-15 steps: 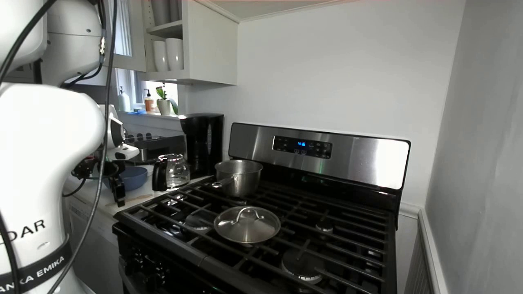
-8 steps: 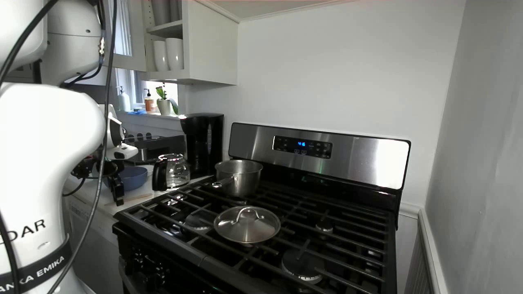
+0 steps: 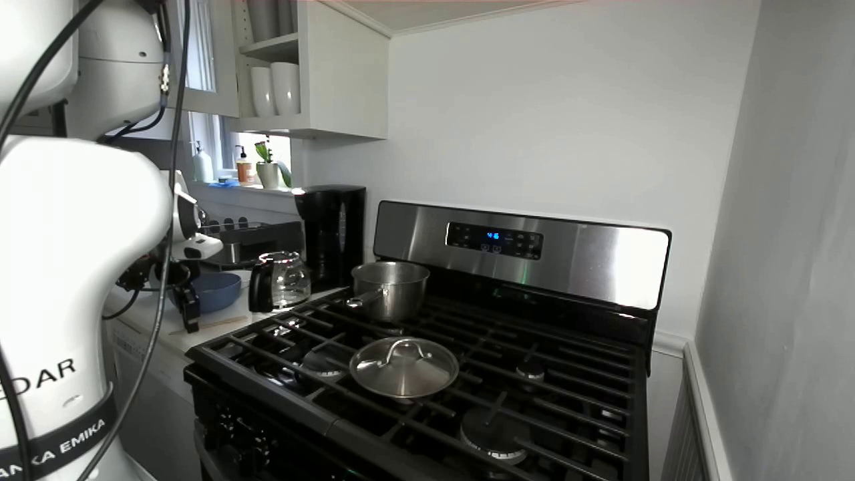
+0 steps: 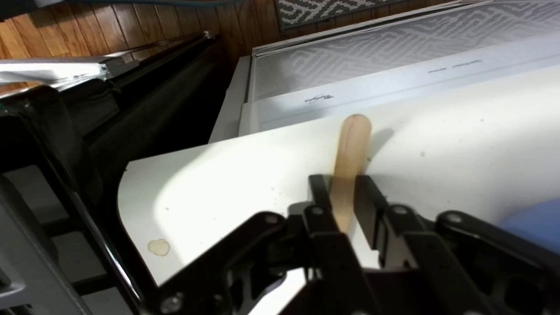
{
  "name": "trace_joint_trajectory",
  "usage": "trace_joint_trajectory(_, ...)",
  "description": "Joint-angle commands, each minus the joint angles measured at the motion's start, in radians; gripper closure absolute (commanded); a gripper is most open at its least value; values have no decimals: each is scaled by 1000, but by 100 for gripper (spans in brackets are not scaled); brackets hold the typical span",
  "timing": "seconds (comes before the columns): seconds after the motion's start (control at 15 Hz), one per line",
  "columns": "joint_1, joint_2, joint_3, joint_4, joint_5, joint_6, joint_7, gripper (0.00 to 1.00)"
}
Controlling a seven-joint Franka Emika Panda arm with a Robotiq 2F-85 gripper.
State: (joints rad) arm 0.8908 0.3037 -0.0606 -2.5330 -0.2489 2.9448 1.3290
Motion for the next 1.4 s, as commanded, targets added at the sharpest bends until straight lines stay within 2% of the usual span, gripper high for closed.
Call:
trace_joint_trajectory(0.0,23,40,-2,35,2,8,18,93)
trace_joint_trajectory(0.13,31,43,-5,43,3,9,20,100)
trace_joint_trajectory(1.07,74,-46,-56,5,-13,-13,77,100)
trace_joint_trajectory(1.33,57,-46,-23,4,3,-7,83,100)
